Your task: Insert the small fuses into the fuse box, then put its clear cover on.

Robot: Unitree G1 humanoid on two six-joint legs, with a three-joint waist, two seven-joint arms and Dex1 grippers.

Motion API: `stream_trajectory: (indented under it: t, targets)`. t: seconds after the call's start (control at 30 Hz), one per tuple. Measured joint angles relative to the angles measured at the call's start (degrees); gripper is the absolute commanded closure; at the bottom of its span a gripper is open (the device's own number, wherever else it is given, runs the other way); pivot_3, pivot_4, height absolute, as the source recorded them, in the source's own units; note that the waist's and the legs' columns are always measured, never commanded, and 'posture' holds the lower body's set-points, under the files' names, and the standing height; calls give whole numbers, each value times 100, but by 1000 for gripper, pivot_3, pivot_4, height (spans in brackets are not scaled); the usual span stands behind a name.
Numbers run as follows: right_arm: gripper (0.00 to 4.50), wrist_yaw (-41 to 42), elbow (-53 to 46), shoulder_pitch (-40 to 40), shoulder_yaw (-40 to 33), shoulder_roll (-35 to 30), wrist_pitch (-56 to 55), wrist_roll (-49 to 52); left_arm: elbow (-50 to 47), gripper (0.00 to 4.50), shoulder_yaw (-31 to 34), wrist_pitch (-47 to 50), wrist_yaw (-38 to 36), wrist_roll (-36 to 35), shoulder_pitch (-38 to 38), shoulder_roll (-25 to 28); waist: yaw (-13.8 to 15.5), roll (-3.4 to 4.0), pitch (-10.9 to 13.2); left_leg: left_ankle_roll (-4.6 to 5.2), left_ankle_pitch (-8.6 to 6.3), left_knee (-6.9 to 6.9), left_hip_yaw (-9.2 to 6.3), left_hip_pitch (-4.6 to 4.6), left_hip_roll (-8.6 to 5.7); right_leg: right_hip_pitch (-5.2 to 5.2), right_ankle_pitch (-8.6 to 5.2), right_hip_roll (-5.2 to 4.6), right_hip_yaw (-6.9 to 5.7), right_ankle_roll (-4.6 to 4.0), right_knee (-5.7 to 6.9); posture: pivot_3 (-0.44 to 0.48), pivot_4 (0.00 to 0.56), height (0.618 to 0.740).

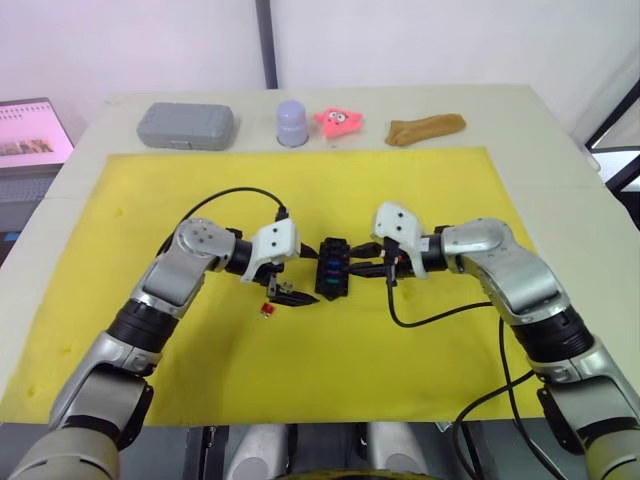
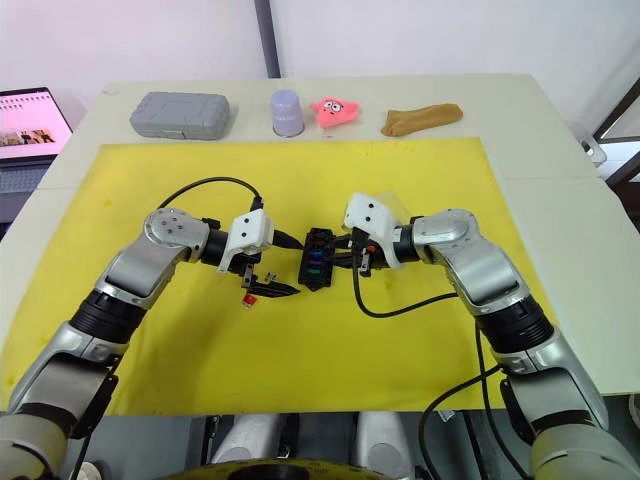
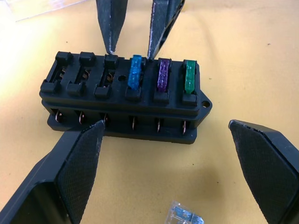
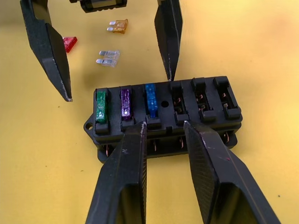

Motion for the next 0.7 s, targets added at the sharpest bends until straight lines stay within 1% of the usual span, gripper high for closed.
stream_trajectory:
  t: [0.17, 0.23, 0.3, 0.57, 0.7]
  targets:
    - [3104, -61, -127, -226, -248, 21, 190, 195, 1, 0, 0, 0, 0, 1, 0, 0, 13, 0, 0, 0, 0, 1, -1, -1, -1, 2, 0, -2, 0, 0, 0, 0, 150, 740]
    - [3685, -83, -149, -269, -282, 48, 231, 258, 2, 0, 0, -1, 1, 1, -1, -3, 12, 0, 0, 0, 0, 1, -1, 0, -1, 2, 0, -2, 0, 0, 0, 0, 150, 740]
    - [4450, -126, -149, -268, -283, 124, 269, 274, 3, 0, 0, -2, 3, 2, -3, -11, 6, 0, 0, 0, 0, 1, 0, 0, -1, 1, 0, -2, 0, 0, 0, 0, 150, 740]
    - [4450, -240, -161, -256, -178, 366, 248, 261, 83, 0, 0, -11, 10, 19, -58, -44, 2, 0, 0, 0, 0, 1, -1, 0, -1, 0, 0, -2, 0, 0, 1, 0, 150, 740]
    - [4450, -241, -161, -187, -45, 371, 149, 199, 84, 0, 1, -14, 11, 23, -62, -42, 6, 0, 0, 0, 0, 2, -1, 0, -1, 1, 0, -2, 0, 0, 1, 0, 150, 740]
